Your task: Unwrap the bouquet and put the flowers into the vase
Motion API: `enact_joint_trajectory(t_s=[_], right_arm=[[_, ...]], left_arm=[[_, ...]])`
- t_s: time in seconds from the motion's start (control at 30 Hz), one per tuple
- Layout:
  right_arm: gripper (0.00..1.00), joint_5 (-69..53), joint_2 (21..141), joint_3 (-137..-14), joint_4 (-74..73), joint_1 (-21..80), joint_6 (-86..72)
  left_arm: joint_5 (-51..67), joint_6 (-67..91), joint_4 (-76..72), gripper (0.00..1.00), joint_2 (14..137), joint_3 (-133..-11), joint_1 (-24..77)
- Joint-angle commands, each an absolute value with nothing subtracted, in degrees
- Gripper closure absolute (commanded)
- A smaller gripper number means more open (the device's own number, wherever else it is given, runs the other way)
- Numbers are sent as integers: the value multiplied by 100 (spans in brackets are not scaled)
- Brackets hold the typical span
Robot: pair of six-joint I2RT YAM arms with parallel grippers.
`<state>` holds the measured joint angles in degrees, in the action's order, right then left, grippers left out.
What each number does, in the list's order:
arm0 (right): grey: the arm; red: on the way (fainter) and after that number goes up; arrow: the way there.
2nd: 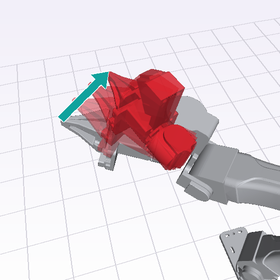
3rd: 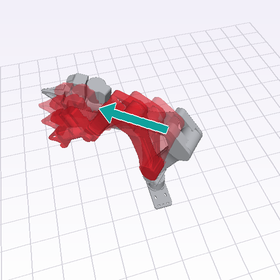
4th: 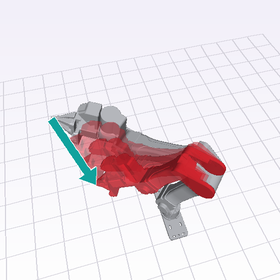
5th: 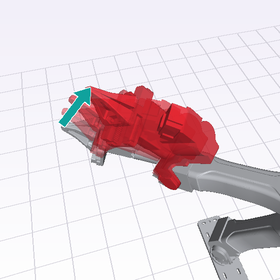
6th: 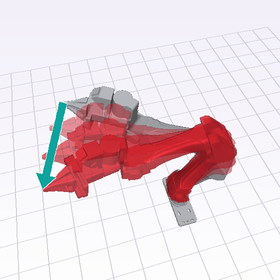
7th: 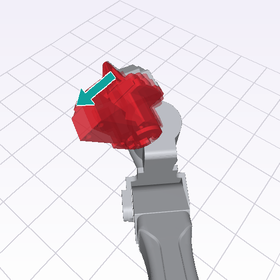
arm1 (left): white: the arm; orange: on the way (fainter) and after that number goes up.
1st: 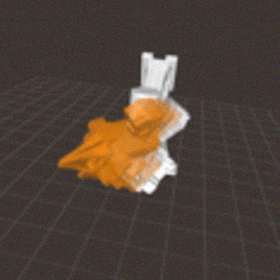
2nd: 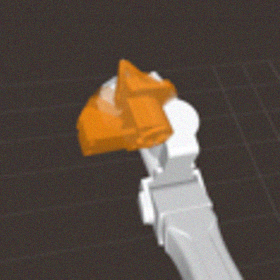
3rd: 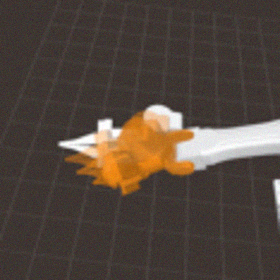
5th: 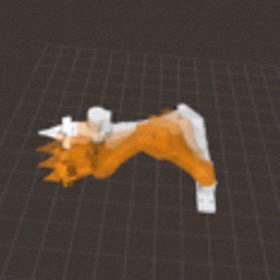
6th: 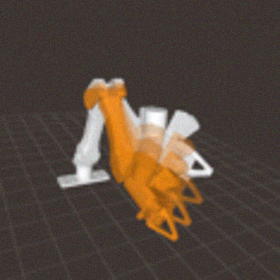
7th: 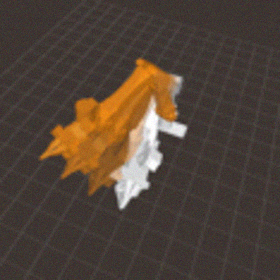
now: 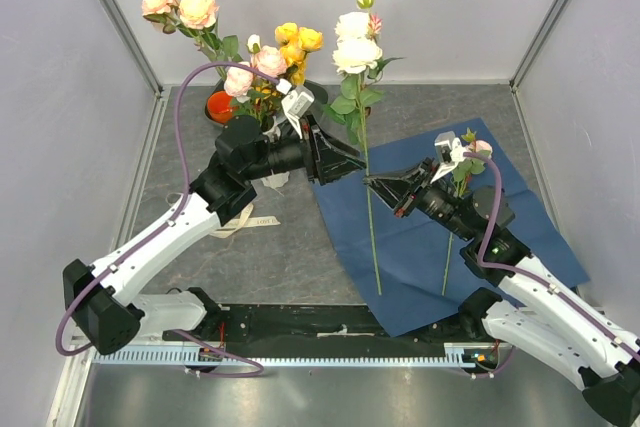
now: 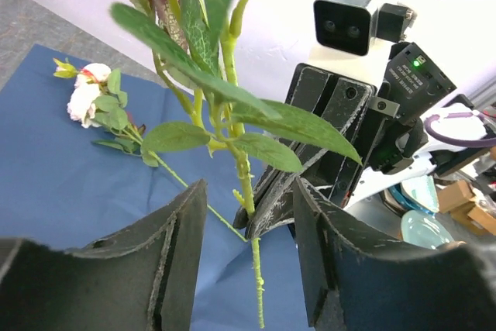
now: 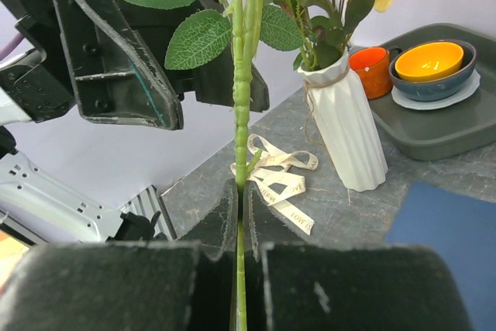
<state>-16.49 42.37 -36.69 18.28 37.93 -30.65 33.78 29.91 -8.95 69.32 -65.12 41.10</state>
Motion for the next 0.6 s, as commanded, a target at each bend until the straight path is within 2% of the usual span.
enact_joint_trajectory(t_s=[0.0,0.07,0.27,0.43,0.53,0.57], right_arm=[[100,-1635,4280,-3779,2127,3946,-2804],[100,-1617,4306,-3779,2162,3990,-2760],[100,-1459,4403,-3885,1978,4157,-2558],[100,-1275,4333,-3885,1802,4236,-2356],[100,-1239,4333,-3937,1661,4236,-2259],[100,-1231,4342,-3972,1618,4245,-2233]], left_arm=[[4007,3462,-1520,48,7057,-6477,4096],[4218,3515,-1529,50,7215,-6547,4096],[4359,3577,-1529,69,7321,-6618,4096],[4368,3437,-1415,78,7304,-6653,4096],[4359,3314,-1293,95,7286,-6715,4096],[4307,3261,-1266,98,7260,-6724,4096]])
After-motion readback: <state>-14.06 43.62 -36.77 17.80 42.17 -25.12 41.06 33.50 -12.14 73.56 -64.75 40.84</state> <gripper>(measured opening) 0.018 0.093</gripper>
